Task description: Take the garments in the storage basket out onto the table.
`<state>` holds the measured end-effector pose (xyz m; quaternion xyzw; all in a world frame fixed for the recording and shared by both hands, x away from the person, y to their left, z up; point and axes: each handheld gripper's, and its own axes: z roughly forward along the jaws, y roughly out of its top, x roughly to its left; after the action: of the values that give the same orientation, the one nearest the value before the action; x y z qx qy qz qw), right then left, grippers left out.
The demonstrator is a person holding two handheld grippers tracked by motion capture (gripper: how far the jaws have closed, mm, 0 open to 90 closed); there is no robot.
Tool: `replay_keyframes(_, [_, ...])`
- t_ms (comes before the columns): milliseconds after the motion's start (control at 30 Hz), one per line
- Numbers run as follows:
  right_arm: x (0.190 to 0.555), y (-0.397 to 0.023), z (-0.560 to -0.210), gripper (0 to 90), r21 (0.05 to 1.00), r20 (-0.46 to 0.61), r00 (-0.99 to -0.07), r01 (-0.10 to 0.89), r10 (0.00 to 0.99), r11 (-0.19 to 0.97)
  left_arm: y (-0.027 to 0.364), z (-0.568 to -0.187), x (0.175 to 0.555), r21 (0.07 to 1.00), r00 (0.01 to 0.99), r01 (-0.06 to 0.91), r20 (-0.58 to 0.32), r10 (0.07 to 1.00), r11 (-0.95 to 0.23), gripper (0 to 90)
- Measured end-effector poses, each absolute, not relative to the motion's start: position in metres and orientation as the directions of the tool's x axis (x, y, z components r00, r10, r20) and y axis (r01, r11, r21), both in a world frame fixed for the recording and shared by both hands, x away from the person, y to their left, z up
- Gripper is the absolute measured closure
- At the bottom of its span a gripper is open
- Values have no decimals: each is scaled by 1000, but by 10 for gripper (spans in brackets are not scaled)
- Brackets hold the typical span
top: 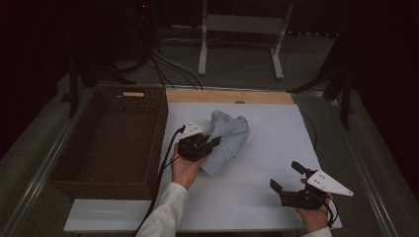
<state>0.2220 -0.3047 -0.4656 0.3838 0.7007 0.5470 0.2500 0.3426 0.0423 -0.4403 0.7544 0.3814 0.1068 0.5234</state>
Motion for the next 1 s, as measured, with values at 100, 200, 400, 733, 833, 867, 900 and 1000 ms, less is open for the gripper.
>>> replay_keyframes(100, [222, -305, -466, 0, 959, 70, -581, 264, 811, 107, 40, -443, 343, 868, 685, 469, -240, 688, -164, 765])
replay_keyframes(200, [222, -305, -466, 0, 958, 72, -581, 266, 811, 105, 39, -445, 344, 865, 686, 472, -238, 688, -170, 764])
replay_keyframes(400, [222, -304, -466, 0, 958, 73, -582, 267, 810, 105, 37, -449, 344, 860, 684, 480, -245, 687, -171, 759])
replay_keyframes(733, [222, -304, -466, 0, 958, 74, -581, 267, 811, 104, 32, -452, 343, 855, 685, 489, -252, 684, -175, 745])
replay_keyframes(833, [222, -305, -466, 0, 958, 74, -580, 268, 811, 104, 30, -453, 342, 854, 686, 490, -254, 682, -175, 740])
replay_keyframes(867, [222, -305, -466, 0, 958, 75, -580, 268, 811, 103, 29, -454, 342, 853, 686, 492, -257, 680, -173, 740])
replay_keyframes(900, [222, -305, -466, 0, 958, 74, -580, 267, 811, 104, 28, -455, 341, 852, 687, 493, -255, 680, -179, 735])
replay_keyframes(1000, [222, -305, -466, 0, 958, 74, -581, 267, 811, 103, 25, -456, 340, 850, 689, 494, -257, 677, -181, 727])
